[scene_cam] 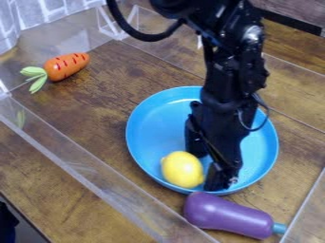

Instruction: Remove the lemon from the blue tray and put it on the table

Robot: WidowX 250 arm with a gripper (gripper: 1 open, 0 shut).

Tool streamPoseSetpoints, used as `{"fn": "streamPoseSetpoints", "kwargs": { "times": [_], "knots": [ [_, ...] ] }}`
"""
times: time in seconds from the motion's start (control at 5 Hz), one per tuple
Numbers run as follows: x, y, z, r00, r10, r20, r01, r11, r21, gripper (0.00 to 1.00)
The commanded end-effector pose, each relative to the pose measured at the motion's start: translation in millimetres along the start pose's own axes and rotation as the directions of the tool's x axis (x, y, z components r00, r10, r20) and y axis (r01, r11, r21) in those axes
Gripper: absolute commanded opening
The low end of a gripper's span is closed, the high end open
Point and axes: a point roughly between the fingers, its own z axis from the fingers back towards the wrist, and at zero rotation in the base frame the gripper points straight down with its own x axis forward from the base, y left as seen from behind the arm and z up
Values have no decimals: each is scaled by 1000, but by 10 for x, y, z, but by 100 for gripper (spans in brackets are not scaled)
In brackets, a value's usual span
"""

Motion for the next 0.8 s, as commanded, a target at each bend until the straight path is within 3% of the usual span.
{"fn": "streamPoseSetpoints", "kwargs": {
  "times": [0.0,0.4,0.6],
  "knots": [
    [-186,109,-67,998,53,-30,-54,998,-18,100],
    [-293,148,-66,996,85,-24,-86,996,-33,100],
    [-311,134,-62,998,55,-27,-56,998,-39,0]
  ]
}}
